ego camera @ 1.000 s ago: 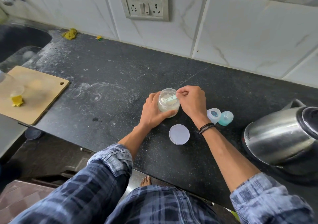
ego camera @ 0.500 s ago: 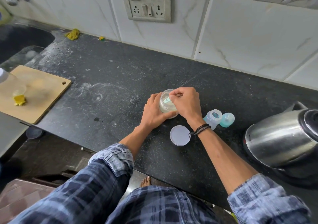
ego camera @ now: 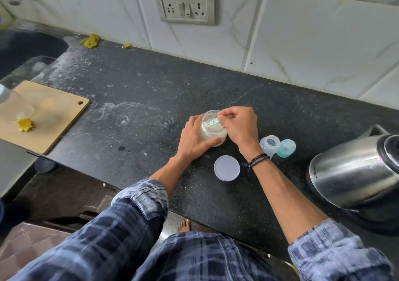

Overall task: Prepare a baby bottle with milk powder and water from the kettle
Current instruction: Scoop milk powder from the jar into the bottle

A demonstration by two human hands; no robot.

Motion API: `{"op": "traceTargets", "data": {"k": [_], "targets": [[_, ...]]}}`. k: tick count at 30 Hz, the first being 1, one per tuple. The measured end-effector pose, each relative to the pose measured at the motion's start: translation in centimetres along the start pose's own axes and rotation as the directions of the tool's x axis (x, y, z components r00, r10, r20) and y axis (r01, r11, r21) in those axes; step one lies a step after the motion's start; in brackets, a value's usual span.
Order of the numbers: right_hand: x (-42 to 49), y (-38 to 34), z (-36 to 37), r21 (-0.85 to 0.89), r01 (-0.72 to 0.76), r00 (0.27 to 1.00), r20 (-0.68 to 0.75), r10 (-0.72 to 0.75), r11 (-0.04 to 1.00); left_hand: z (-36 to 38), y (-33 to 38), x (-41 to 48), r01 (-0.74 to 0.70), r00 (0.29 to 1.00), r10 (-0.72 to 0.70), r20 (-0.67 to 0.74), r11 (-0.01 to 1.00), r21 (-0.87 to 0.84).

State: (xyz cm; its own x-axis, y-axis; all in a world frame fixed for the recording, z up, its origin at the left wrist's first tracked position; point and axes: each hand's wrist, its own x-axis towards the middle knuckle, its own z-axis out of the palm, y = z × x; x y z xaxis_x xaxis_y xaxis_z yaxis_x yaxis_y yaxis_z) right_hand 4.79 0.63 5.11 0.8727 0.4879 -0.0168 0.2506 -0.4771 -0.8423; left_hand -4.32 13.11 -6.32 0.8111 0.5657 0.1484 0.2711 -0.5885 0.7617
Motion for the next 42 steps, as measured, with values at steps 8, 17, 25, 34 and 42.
{"op": "traceTargets", "data": {"k": [8, 17, 25, 34, 42], "targets": [[0.8, 1.9, -1.0, 0.182, -0.156, 0.984, -0.061, 0.17, 0.971, -0.1, 0.0, 0.0, 0.01, 1.0, -0.01, 0.005, 1.0, 0.012], [0.4, 4.2, -1.8, 0.449, -0.332, 0.925, -0.019, 0.38, 0.83, -0.3, 0.4, -0.1, 0.016, 1.0, -0.016, 0.001, 1.0, -0.01], [-0.2, 4.7, -1.3, 0.443, -0.368, 0.916, 0.023, 0.4, 0.817, -0.3, 0.8, -0.3, 0.031, 0.999, -0.031, 0.006, 0.999, -0.025], [-0.6, 4.4, -1.0, 0.568, -0.425, 0.873, 0.053, 0.485, 0.705, -0.3, 0.8, -0.2, 0.038, 0.999, -0.038, 0.006, 0.999, -0.013], [-0.4, 3.7, -0.9, 0.511, -0.398, 0.884, -0.009, 0.468, 0.762, -0.3, 0.6, -0.2, 0.028, 1.0, -0.028, 0.001, 1.0, -0.013]]}}
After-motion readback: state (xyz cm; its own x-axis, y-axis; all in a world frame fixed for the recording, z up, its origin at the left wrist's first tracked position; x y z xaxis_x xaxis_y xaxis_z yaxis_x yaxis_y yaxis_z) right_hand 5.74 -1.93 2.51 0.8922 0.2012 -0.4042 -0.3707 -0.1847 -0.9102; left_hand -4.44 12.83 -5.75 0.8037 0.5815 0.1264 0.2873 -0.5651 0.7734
